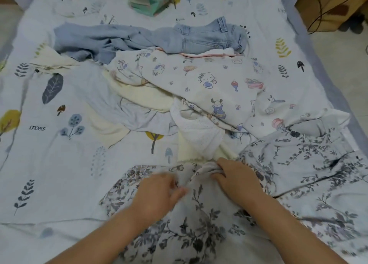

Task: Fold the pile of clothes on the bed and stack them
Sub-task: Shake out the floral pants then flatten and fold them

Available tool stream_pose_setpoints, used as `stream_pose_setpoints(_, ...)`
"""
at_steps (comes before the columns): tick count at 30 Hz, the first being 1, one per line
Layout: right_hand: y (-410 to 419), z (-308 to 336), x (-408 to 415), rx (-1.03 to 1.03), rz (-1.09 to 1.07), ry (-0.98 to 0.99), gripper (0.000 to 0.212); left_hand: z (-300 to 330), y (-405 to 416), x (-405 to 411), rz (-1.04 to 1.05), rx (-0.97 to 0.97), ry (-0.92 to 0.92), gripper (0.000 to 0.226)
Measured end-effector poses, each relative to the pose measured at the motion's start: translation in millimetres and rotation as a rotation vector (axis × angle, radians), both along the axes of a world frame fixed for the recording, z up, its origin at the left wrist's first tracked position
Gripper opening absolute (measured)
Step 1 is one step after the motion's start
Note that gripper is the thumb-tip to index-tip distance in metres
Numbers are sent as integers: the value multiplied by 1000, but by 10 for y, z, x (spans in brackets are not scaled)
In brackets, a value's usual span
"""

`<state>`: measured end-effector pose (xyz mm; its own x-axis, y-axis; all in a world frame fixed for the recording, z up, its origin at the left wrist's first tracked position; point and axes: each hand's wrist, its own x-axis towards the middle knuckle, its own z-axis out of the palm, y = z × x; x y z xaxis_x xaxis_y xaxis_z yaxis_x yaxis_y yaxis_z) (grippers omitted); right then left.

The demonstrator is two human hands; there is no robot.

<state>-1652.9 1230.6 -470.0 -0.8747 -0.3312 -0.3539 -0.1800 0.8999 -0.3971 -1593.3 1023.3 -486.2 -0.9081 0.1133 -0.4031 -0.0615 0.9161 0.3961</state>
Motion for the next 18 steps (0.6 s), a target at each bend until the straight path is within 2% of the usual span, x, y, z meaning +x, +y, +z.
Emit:
stream_pose_setpoints(3,22,-2,-76,-98,-96,92,17,-171,59,227,-33,148,-293,40)
stream_pose_setpoints(5,77,53,-104,-152,-122,132,15,-201,30,302,-47,260,-378,34)
stream_pose_setpoints(8,177,115,-135,-150,-115,132,11,-36,-116,292,83,627,-488,17)
stream_pose_setpoints(10,229,161,-192,-137,-64,38,12,158,-307,221,169,797,-488,14)
stream_pose_setpoints(13,285,274,-331,-188,-22,-209,31,448,-790,-3,229,988,-497,26)
stream_pose_setpoints(16,224,466,-470,-351,-19,-441,24,696,-1442,-374,108,879,-627,29)
stream_pose_setpoints(18,117,573,-602,-361,53,-421,28,850,-1801,-666,-19,677,-714,31)
